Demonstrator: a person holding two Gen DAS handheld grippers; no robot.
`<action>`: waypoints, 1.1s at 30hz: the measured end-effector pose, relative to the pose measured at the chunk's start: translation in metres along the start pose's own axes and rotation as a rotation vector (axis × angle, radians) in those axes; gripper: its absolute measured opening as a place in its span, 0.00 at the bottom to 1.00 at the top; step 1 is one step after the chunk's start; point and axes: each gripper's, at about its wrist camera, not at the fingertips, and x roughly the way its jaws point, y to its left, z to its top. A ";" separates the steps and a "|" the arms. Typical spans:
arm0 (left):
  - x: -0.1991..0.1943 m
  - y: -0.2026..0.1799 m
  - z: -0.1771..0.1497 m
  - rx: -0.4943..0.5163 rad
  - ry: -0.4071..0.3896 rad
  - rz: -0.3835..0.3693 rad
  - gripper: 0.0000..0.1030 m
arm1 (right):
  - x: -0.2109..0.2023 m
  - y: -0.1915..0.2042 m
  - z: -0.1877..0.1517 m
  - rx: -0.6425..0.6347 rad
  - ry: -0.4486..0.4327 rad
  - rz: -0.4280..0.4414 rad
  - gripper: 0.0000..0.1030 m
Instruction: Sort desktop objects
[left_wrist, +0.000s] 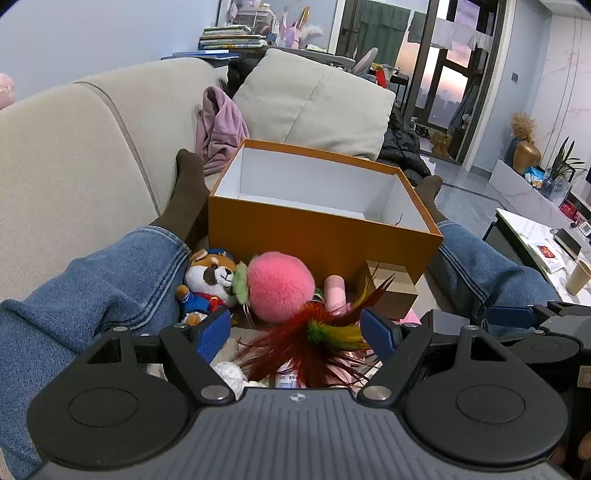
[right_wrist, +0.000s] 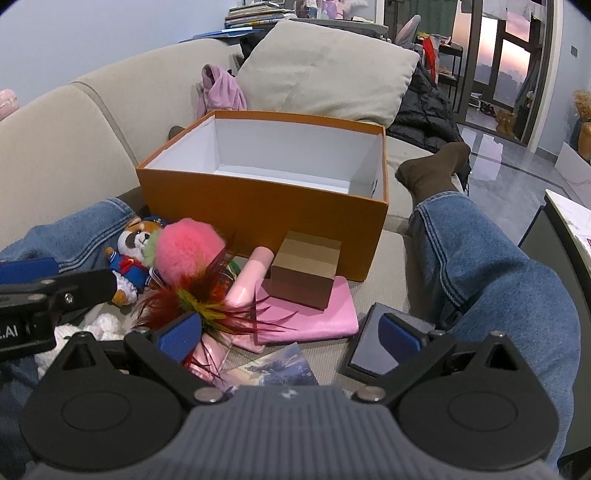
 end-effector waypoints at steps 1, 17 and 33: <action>0.000 0.000 0.000 0.000 0.002 -0.001 0.88 | 0.000 0.000 -0.001 -0.001 0.000 0.000 0.99; 0.004 0.000 -0.002 0.005 0.016 -0.004 0.88 | 0.007 -0.002 -0.003 0.008 0.028 0.003 0.99; 0.008 0.018 0.001 -0.005 0.048 0.022 0.87 | 0.006 -0.015 -0.006 -0.018 -0.163 0.175 0.99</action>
